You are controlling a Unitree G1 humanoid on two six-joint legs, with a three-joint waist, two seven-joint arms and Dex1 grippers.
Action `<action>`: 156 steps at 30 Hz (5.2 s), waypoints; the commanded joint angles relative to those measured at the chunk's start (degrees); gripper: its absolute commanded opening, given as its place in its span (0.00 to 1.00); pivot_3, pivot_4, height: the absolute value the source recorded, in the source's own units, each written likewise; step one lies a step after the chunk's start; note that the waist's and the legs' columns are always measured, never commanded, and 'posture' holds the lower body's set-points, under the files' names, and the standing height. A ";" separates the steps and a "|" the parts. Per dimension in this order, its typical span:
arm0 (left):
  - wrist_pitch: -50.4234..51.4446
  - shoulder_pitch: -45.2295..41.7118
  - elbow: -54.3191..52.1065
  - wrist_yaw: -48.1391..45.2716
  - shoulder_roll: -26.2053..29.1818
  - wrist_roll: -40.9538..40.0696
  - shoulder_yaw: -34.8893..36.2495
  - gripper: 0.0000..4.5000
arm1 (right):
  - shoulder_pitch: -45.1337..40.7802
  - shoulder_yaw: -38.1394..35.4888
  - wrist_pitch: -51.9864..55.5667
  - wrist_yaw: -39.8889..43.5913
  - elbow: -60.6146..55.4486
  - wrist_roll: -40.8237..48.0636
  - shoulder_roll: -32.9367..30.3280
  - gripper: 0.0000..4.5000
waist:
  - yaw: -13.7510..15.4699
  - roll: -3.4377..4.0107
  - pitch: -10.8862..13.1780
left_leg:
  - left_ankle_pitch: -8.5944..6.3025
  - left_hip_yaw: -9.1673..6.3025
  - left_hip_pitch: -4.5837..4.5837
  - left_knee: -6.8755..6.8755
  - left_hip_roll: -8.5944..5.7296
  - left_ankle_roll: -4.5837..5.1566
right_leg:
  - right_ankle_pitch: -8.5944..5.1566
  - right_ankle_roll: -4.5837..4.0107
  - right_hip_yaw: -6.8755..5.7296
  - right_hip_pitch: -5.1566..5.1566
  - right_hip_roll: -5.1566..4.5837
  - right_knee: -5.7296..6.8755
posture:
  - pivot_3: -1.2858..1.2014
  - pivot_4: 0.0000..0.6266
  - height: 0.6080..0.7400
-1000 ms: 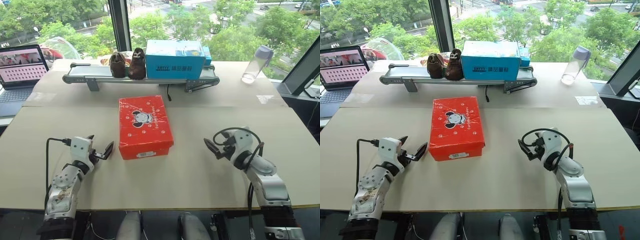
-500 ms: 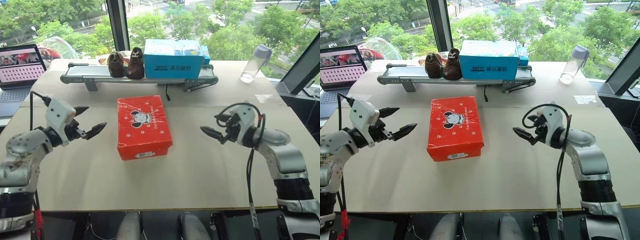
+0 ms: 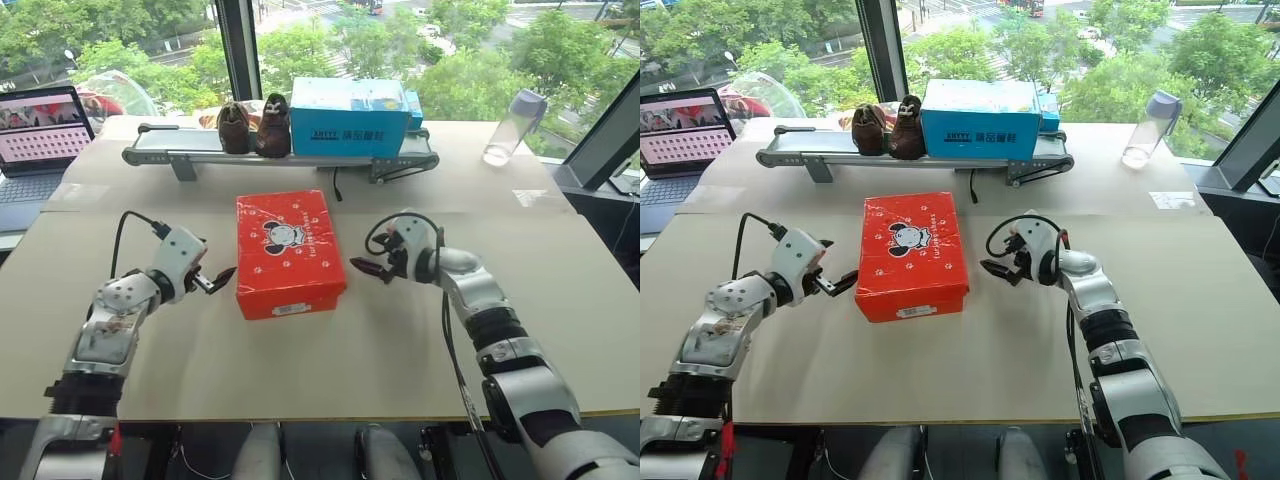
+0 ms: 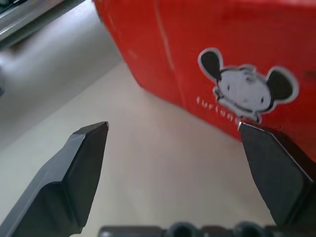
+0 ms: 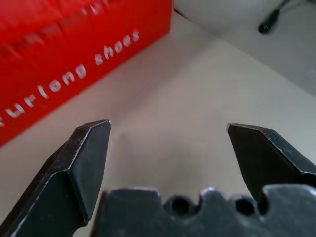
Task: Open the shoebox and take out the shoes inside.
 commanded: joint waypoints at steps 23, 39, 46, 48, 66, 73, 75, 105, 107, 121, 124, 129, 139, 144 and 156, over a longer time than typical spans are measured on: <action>12.75 8.64 -19.16 -8.79 1.67 -7.53 2.95 1.00 | 17.20 -3.17 30.91 5.61 -45.72 6.54 -12.86 0.99 | 0.08 -0.02 -0.01 | -0.01 0.01 0.08 0.03 0.05 -0.02 | -0.27 -0.05 0.01 0.02 -0.01 0.01 | 0.52 0.24 1.00; 33.72 -1.86 -28.00 -25.73 25.33 -34.52 17.89 1.00 | 16.22 -6.08 30.67 16.41 -41.58 13.41 -23.74 0.94 | 0.06 -0.16 0.08 | -0.01 0.04 0.02 0.03 0.09 -0.01 | -0.38 -0.16 0.01 -0.01 0.00 -0.04 | 0.52 0.24 1.00; 40.08 -3.35 -28.03 -29.57 31.91 -42.40 20.90 1.00 | 16.68 -3.01 28.37 16.64 -37.13 13.64 -18.76 0.48 | -0.17 -0.25 0.12 | -0.02 0.07 0.05 0.04 0.14 -0.01 | -0.41 -0.21 0.01 -0.02 0.02 -0.06 | 0.52 0.24 1.00; 38.39 -0.98 -27.45 -31.60 34.06 -40.33 21.53 1.00 | 15.94 -1.81 27.45 17.15 -35.20 13.50 -16.88 0.33 | -0.28 -0.24 0.13 | -0.02 0.08 0.06 0.03 0.16 -0.01 | -0.41 -0.21 0.01 -0.03 0.04 -0.03 | 0.52 0.24 1.00; 38.68 17.81 -27.09 -35.56 36.21 -33.75 39.92 1.00 | -3.16 -3.50 37.49 21.18 -31.85 23.49 -11.40 0.01 | -0.77 -0.23 0.20 | -0.04 0.32 -0.02 -0.05 0.45 -0.04 | -0.29 -0.40 0.03 -0.42 0.17 0.08 | 0.52 0.24 1.00; 43.23 20.48 -30.83 -36.48 35.78 -35.66 50.00 1.00 | -16.69 -2.65 37.58 15.95 -25.49 25.59 3.91 0.01 | -1.60 -0.27 0.21 | -0.05 0.30 -0.29 -0.04 0.67 -0.07 | -0.31 -0.49 0.05 -1.01 0.42 0.79 | 0.52 0.24 1.00; 45.66 20.63 -31.90 -36.98 36.12 -36.46 53.71 1.00 | -19.09 -0.95 36.31 15.00 -23.65 25.35 9.26 0.01 | -1.66 -0.27 0.21 | -0.05 0.30 -0.29 -0.05 0.69 -0.07 | -0.33 -0.52 0.05 -1.04 0.45 0.84 | 0.52 0.24 1.00; 47.44 5.63 -31.67 -30.00 35.95 -50.90 35.32 1.00 | -20.51 -0.29 72.60 -10.72 -38.92 16.29 7.12 0.62 | -1.99 -0.58 0.10 | -0.15 0.16 -0.27 -0.03 1.03 -0.34 | -0.19 -1.15 0.09 -1.11 0.88 0.97 | 0.52 0.24 1.00; 44.34 4.64 -29.94 -30.38 35.64 -48.86 31.41 1.00 | -19.49 -1.89 78.67 -14.07 -39.09 15.95 8.86 0.78 | -1.93 -0.58 0.10 | -0.15 0.16 -0.26 -0.04 1.05 -0.33 | -0.18 -1.20 0.10 -1.16 0.91 1.02 | 0.52 0.24 1.00; 37.83 3.01 -28.05 -31.13 34.79 -45.52 24.19 1.00 | -13.94 2.05 76.05 -22.89 -35.03 12.92 8.97 0.99 | -1.49 -0.58 0.10 | -0.14 0.15 -0.39 0.01 1.03 -0.32 | -0.19 -1.16 0.10 -1.18 0.90 0.97 | 0.52 0.24 1.00; 38.21 3.36 -28.63 -30.70 34.74 -45.80 24.77 1.00 | -13.25 4.13 73.50 -23.03 -33.00 11.97 7.88 0.99 | -1.46 -0.60 0.09 | -0.14 0.15 -0.39 0.01 1.03 -0.32 | -0.19 -1.15 0.10 -1.16 0.90 0.96 | 0.52 0.24 1.00; 38.84 4.15 -29.58 -30.03 34.60 -46.25 25.84 1.00 | -12.29 5.64 69.94 -23.95 -28.60 10.84 8.57 0.99 | -1.38 -0.62 0.07 | -0.14 0.15 -0.27 0.05 1.03 -0.32 | -0.24 -1.04 0.09 -1.02 0.90 0.96 | 0.52 0.24 1.00; 39.05 4.50 -29.28 -30.05 35.34 -45.94 26.67 1.00 | -15.21 4.27 70.94 -25.56 -27.62 11.95 11.30 0.99 | -1.34 -0.68 0.02 | -0.15 0.15 0.05 0.04 1.04 -0.33 | -0.34 -0.89 0.10 -0.82 0.89 0.96 | 0.52 0.24 1.00; 38.90 4.72 -29.17 -29.96 35.47 -45.76 26.70 1.00 | -17.11 4.00 73.27 -25.58 -29.83 12.89 11.43 0.99 | -1.34 -0.67 0.03 | -0.15 0.15 -0.05 0.01 1.05 -0.33 | -0.29 -0.96 0.10 -0.91 0.89 0.97 | 0.52 0.24 1.00; 37.83 4.44 -28.47 -30.26 35.83 -44.49 25.72 1.00 | -18.33 4.01 75.97 -27.40 -31.73 13.32 13.22 0.99 | -1.45 -0.65 0.04 | -0.15 0.15 -0.24 0.00 1.04 -0.32 | -0.28 -1.01 0.10 -1.06 0.90 0.94 | 0.52 0.24 1.00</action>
